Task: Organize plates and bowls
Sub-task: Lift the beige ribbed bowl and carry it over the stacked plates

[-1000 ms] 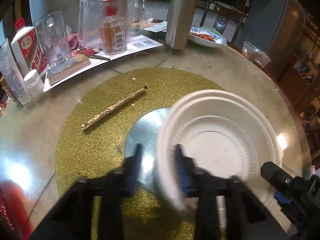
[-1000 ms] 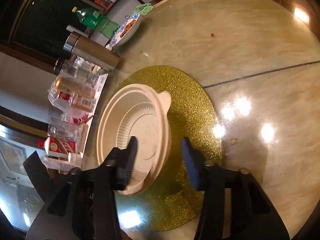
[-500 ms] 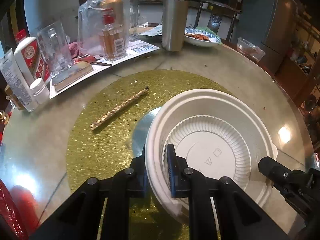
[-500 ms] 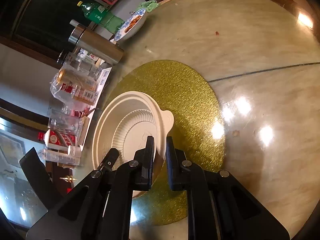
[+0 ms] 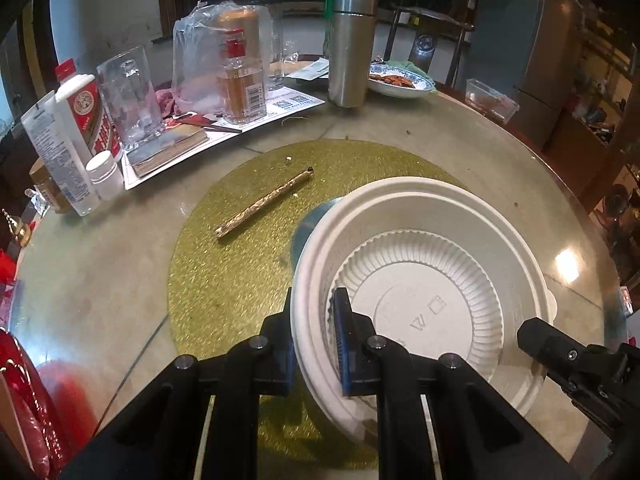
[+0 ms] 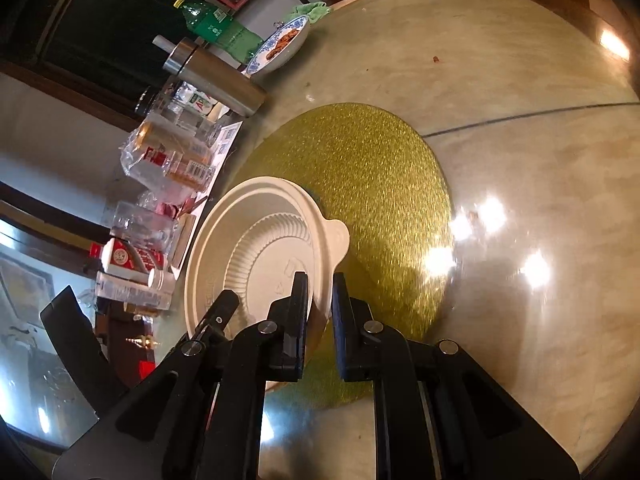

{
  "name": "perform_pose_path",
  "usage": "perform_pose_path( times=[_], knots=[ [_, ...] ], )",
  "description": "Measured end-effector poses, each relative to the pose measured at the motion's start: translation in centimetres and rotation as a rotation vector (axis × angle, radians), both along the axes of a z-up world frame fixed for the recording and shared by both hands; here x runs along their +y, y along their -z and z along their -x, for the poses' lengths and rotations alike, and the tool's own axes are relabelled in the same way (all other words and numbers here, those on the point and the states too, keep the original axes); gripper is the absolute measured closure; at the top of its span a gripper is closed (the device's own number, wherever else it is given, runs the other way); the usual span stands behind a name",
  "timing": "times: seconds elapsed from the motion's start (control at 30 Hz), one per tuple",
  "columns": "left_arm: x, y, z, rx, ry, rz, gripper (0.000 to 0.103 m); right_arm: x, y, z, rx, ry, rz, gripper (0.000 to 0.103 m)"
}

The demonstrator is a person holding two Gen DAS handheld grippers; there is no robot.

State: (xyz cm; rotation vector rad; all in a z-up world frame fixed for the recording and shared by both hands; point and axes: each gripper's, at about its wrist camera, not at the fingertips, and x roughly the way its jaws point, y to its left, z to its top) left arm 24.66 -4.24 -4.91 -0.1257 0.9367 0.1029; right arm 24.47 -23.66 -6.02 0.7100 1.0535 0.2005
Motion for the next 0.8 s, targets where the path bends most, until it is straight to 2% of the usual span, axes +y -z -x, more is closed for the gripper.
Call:
perform_pose_path(
  times=[0.47, 0.8],
  knots=[
    [1.2, -0.9, 3.8, -0.021, 0.008, 0.013, 0.089, 1.2, -1.5, 4.2, -0.031, -0.010, 0.014, 0.092],
    [2.6, -0.9, 6.4, -0.022, -0.005, 0.018, 0.089, 2.6, -1.4, 6.8, -0.040, -0.035, 0.019, 0.092]
  ],
)
